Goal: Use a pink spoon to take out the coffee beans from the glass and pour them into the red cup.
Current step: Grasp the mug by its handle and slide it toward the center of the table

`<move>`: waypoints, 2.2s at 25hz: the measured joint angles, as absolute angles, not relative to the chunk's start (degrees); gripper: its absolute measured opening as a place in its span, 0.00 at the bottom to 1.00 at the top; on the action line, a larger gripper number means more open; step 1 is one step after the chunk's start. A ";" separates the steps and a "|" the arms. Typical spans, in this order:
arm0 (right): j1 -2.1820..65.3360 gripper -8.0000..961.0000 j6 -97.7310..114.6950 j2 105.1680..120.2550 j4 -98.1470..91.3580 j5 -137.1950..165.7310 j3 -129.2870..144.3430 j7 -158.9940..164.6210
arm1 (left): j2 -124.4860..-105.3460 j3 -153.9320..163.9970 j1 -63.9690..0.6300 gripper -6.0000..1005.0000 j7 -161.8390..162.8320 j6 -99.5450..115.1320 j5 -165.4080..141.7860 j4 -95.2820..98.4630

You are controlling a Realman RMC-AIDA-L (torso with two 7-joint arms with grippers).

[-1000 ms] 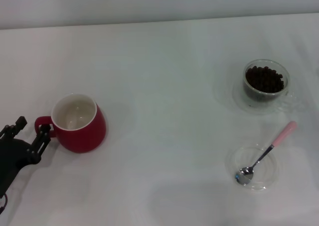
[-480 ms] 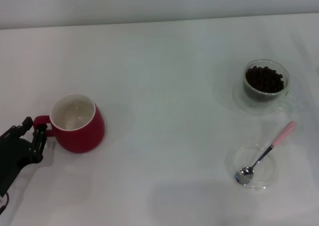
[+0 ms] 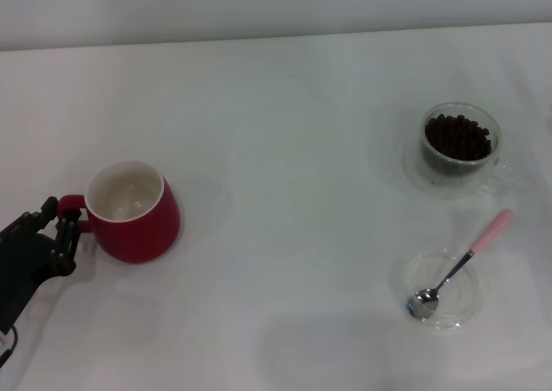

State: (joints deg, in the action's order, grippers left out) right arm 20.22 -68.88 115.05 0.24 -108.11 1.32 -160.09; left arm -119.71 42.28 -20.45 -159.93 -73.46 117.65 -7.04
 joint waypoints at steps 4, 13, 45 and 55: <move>20.22 0.76 -68.98 115.05 0.25 -108.10 1.32 -160.04 | -119.71 42.28 -20.45 0.25 -159.93 -73.46 117.53 -6.92; 20.22 0.75 -69.34 115.05 0.16 -108.11 1.32 -159.96 | -119.71 42.70 -21.06 0.20 -160.32 -73.47 116.20 -6.70; 20.98 0.74 -69.32 115.05 0.52 -108.11 1.31 -160.12 | -119.88 42.71 -29.64 0.17 -161.98 -66.90 101.84 -4.50; 21.49 0.73 -69.34 115.05 0.53 -108.10 1.32 -160.01 | -119.97 42.80 -32.01 0.17 -161.97 -65.07 99.56 -4.64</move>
State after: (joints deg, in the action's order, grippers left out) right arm 21.49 -69.34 115.05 0.53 -108.10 1.32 -160.01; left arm -119.97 42.80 -32.01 -161.98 -65.07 99.56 -4.64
